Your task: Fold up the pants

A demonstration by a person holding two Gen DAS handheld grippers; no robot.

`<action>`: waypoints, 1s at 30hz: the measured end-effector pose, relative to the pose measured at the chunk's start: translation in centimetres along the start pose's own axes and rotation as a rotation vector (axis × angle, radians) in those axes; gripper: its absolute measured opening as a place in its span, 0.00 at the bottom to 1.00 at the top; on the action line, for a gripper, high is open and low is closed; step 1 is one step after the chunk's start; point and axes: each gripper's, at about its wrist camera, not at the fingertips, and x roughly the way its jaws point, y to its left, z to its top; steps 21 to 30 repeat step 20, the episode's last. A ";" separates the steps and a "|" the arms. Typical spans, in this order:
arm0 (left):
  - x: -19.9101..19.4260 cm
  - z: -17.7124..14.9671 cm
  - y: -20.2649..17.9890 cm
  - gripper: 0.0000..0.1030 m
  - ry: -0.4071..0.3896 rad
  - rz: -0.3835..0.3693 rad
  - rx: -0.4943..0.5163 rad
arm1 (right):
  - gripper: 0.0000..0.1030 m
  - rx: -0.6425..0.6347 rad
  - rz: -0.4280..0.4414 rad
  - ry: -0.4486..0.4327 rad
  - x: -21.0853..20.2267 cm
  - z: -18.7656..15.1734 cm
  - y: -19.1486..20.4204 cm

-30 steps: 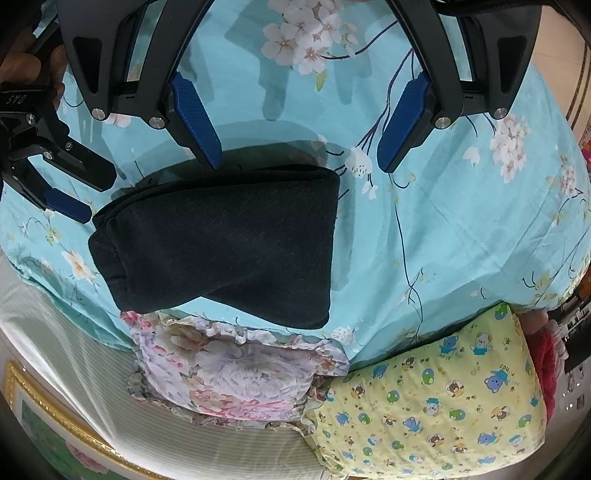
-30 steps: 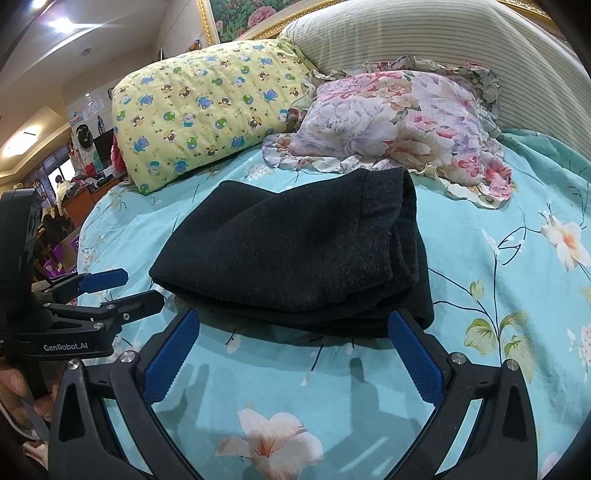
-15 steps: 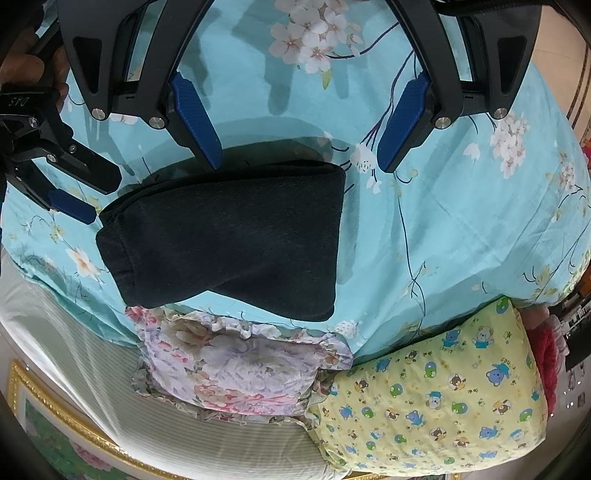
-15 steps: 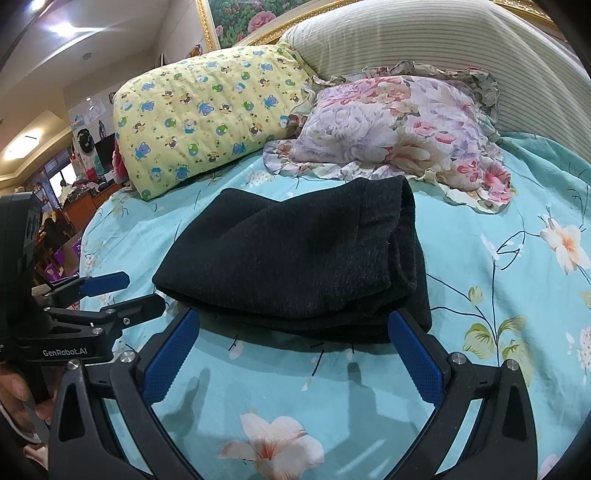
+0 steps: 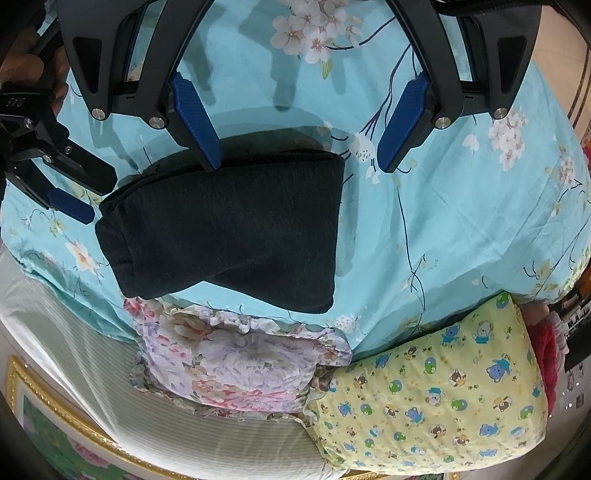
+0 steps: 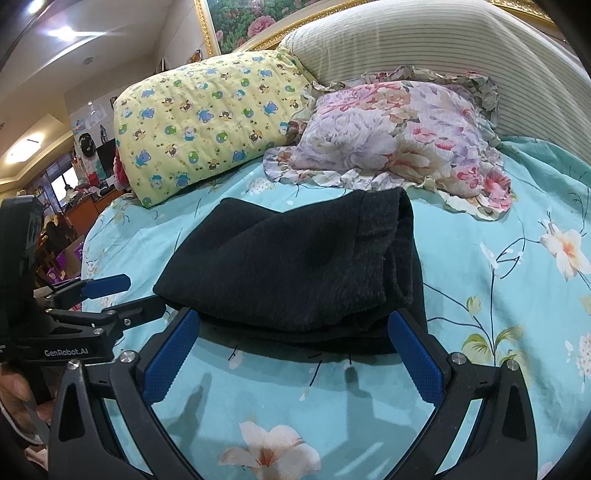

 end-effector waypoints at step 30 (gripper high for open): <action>0.6 1.8 0.3 0.84 -0.010 -0.019 -0.042 | 0.99 0.037 0.009 -0.009 0.2 0.4 -0.4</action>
